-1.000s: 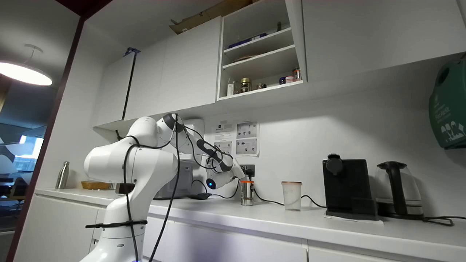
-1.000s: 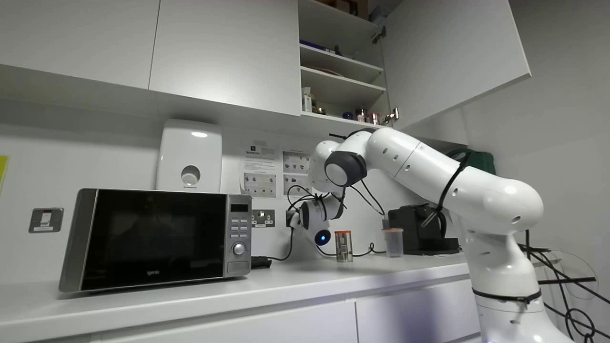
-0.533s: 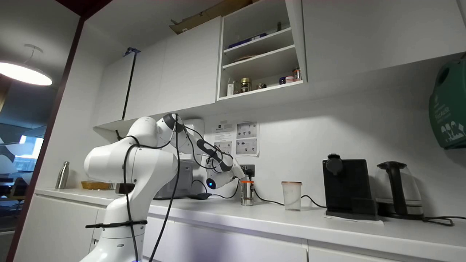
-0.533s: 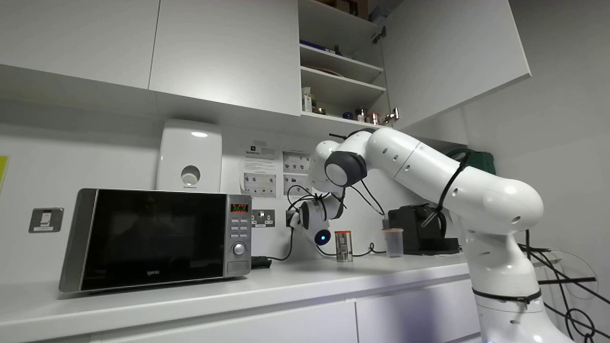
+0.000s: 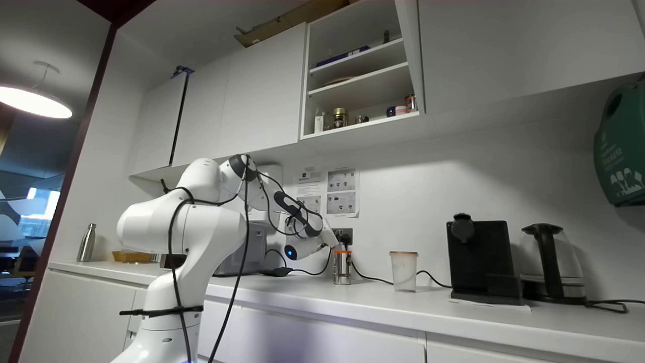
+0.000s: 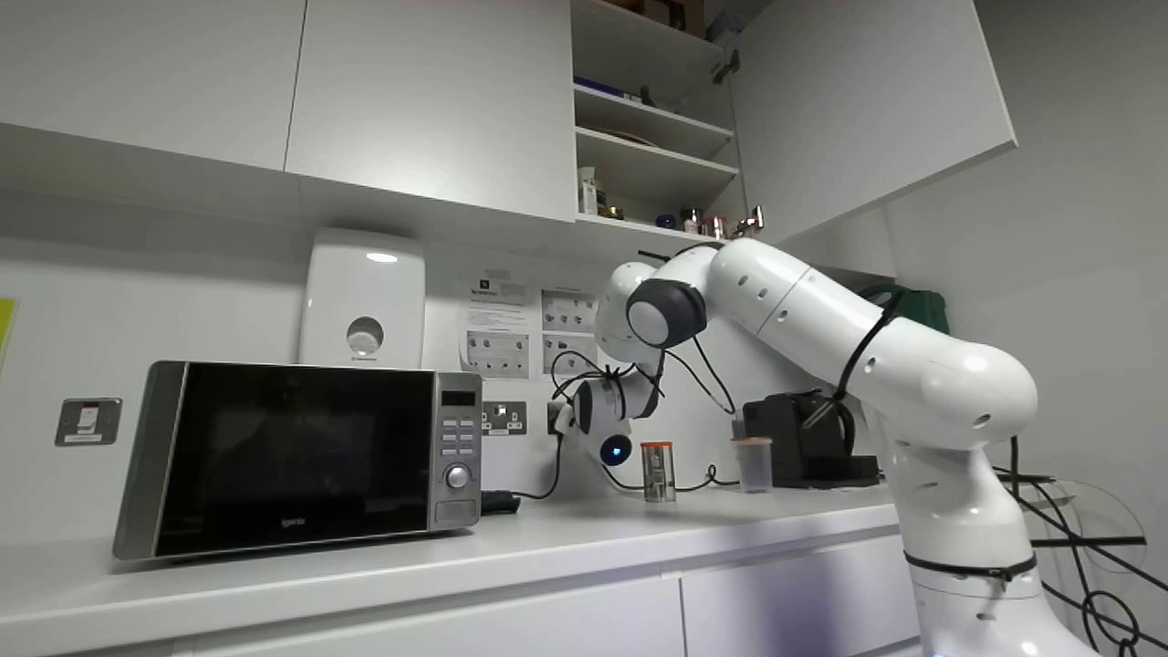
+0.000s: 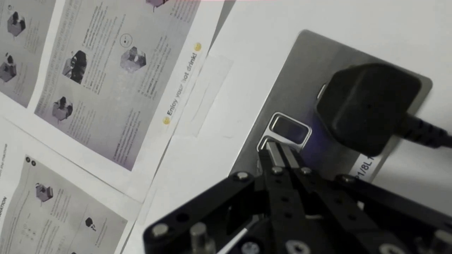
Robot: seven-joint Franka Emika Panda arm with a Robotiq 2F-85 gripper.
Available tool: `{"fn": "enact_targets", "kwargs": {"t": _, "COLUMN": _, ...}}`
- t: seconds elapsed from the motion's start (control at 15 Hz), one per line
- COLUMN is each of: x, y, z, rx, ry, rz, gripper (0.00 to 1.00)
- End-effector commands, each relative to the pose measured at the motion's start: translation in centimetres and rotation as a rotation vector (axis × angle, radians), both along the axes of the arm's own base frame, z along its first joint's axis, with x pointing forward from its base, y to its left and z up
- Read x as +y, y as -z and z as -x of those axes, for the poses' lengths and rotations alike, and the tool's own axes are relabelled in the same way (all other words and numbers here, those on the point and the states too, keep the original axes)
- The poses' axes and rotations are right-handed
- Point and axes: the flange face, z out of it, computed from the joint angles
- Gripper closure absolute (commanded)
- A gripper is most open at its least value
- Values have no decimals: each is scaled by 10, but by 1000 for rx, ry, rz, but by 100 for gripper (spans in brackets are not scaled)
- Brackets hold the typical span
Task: Turn on the wall socket on the right
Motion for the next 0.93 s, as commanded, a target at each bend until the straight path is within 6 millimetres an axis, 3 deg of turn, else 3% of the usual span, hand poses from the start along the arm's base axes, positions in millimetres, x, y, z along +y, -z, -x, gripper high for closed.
{"fn": "enact_targets", "kwargs": {"t": 0.0, "x": 7, "y": -23, "z": 19, "rx": 53, "ry": 21, "rz": -49, "gripper": 100}}
{"fn": "enact_targets", "kwargs": {"t": 0.47, "x": 25, "y": -54, "z": 42, "rx": 55, "ry": 13, "rz": -67, "gripper": 100}}
{"fn": "enact_targets", "kwargs": {"t": 0.53, "x": 33, "y": -67, "z": 48, "rx": 43, "ry": 8, "rz": -52, "gripper": 100}}
{"fn": "enact_targets", "kwargs": {"t": 0.6, "x": 27, "y": -52, "z": 47, "rx": 73, "ry": 22, "rz": -67, "gripper": 100}}
{"fn": "enact_targets", "kwargs": {"t": 0.87, "x": 20, "y": -42, "z": 56, "rx": 109, "ry": 56, "rz": -78, "gripper": 100}}
